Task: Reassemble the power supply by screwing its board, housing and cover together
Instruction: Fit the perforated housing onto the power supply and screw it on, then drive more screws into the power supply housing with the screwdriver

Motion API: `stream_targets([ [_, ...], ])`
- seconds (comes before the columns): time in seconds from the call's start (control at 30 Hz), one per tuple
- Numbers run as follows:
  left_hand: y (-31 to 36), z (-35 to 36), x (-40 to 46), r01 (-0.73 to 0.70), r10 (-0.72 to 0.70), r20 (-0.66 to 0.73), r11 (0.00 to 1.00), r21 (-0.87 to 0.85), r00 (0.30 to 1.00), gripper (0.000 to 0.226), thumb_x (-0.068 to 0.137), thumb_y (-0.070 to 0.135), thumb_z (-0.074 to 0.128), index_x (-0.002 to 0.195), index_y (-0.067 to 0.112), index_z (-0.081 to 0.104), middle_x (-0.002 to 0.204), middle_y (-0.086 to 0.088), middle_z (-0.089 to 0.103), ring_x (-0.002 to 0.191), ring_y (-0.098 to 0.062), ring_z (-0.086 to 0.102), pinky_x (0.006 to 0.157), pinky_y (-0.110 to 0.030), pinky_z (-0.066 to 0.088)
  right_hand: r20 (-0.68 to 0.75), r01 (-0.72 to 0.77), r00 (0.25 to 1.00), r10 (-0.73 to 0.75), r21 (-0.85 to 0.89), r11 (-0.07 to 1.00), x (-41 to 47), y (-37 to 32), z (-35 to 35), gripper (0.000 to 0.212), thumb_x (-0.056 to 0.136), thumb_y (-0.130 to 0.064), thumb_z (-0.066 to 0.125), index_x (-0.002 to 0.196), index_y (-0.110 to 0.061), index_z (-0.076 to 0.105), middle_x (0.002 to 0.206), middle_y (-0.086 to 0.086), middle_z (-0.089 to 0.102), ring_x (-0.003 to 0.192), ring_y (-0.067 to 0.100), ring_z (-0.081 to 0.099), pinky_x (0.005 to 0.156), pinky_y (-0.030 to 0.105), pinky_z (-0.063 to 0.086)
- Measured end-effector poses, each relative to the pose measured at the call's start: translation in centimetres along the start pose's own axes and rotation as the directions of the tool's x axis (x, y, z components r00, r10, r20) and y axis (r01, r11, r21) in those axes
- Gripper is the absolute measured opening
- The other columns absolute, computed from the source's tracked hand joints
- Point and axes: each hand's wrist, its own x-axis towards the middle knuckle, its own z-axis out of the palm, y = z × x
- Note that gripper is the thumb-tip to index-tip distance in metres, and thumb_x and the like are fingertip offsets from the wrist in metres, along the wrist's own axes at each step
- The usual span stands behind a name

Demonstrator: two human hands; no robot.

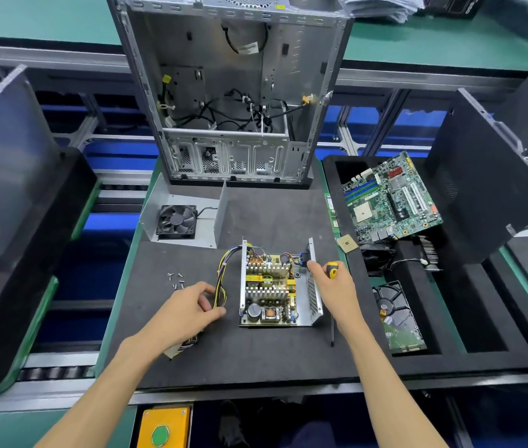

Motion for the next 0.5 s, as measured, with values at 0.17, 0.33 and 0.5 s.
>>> stream_targets([
  [0.17,0.0,-1.4,0.8,-0.004,0.005,-0.177,1.000,0.008,0.984,0.015,0.092,0.031,0.065,0.104,0.025,0.072,0.079,0.013,0.068,0.072,0.003,0.059,0.067,-0.011,0.042,-0.043,0.079,0.996,-0.080,-0.032,0.996,-0.4,-1.0,-0.2,0.036,0.095,-0.036,0.070,0.081,-0.013,0.047,0.070,-0.004,0.046,0.060,0.010,0.043,0.060,0.026,0.037],
  [0.33,0.4,-5.1,3.1,-0.067,0.057,-0.447,0.998,-0.005,0.893,0.022,0.090,0.011,0.064,0.112,0.014,0.067,0.096,0.001,0.065,0.087,-0.018,0.062,0.090,-0.039,0.050,-0.130,0.277,0.950,-0.285,-0.079,0.958,-0.5,-4.7,-0.7,0.037,0.097,-0.025,0.067,0.072,-0.015,0.043,0.060,-0.007,0.039,0.053,0.006,0.038,0.054,0.016,0.034],
  [0.5,0.9,-7.2,7.0,-0.008,0.135,-0.420,0.957,0.290,0.898,0.042,0.087,0.007,0.064,0.129,0.010,0.058,0.124,-0.015,0.057,0.116,-0.036,0.052,0.096,-0.048,0.045,0.077,0.268,0.960,-0.269,0.021,0.963,-0.5,-9.7,1.1,0.027,0.095,-0.034,0.068,0.075,-0.020,0.057,0.055,-0.015,0.053,0.050,0.004,0.043,0.052,0.019,0.038],
])
